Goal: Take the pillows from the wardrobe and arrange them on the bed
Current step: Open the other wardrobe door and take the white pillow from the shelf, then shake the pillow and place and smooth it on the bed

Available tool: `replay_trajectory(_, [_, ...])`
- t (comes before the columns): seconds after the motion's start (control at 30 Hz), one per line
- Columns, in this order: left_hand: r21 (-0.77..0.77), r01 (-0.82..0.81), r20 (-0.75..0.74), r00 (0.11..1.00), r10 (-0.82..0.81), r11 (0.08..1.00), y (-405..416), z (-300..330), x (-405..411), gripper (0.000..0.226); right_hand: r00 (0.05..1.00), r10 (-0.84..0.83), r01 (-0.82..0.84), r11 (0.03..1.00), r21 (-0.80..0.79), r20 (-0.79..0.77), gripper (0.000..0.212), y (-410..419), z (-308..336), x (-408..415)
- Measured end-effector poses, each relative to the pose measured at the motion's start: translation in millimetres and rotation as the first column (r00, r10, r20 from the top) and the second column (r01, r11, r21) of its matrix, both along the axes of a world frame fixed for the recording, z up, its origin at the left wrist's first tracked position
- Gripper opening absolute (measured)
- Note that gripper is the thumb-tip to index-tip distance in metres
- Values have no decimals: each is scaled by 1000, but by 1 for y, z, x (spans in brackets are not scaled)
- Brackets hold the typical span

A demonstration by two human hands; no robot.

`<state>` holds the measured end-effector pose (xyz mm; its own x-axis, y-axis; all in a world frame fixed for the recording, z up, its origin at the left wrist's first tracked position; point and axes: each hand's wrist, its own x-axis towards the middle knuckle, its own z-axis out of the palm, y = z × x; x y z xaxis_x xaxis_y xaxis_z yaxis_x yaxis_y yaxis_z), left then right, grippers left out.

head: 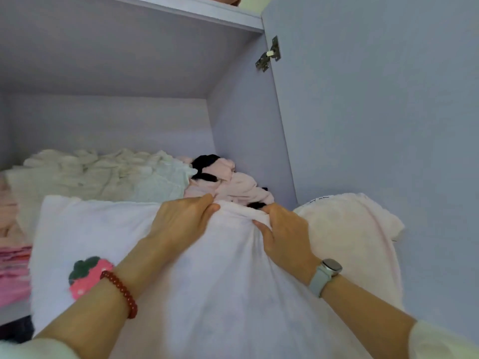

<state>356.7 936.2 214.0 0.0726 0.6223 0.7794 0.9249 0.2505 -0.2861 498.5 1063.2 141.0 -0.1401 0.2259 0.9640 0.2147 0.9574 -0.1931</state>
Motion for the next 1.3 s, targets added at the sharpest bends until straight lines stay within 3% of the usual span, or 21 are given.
replay_trajectory(0.17, [68, 111, 169, 978, -121, 991, -12, -87, 27, 42, 941, -59, 56, 998, 18, 334, 24, -13, -53, 55])
replay_trajectory(0.33, [13, 285, 307, 911, -276, 958, -22, -165, 66, 43, 773, -42, 110, 991, -70, 633, 61, -23, -126, 105])
replay_trajectory(0.4, [2, 338, 344, 883, -318, 941, -21, -185, 84, 41, 730, -5, 149, 977, -151, 684, 66, -32, -152, 121])
replay_trajectory(0.57, [-42, 469, 396, 818, -416, 882, -10, -229, 119, 37, 785, -114, 262, 952, -159, 609, 33, -68, -204, 160])
replay_trajectory(0.7, [-84, 594, 472, 731, -493, 800, 5, -270, 156, 39, 746, -247, 454, 868, -201, 619, 7, -90, -239, 207])
replay_trajectory(0.83, [-144, 728, 562, 618, -550, 670, 19, -308, 210, 43, 648, -339, 638, 730, -244, 682, 7, -115, -261, 269])
replay_trajectory(0.97, [-174, 862, 575, 482, -661, 476, 27, -335, 281, 39, 548, -458, 795, 545, -266, 700, 21, -148, -281, 334])
replay_trajectory(1.13, [-161, 951, 636, 304, -709, 264, 35, -353, 390, 32, 356, -648, 934, 218, -283, 673, 22, -181, -297, 415])
replay_trajectory(1.23, [-126, 987, 670, 158, -726, 99, 45, -357, 458, 32, 226, -720, 953, 23, -302, 656, 23, -191, -303, 466])
replay_trajectory(1.3, [-139, 990, 697, 112, -709, 20, 61, -354, 509, 34, 150, -741, 947, -84, -312, 654, 24, -189, -301, 504])
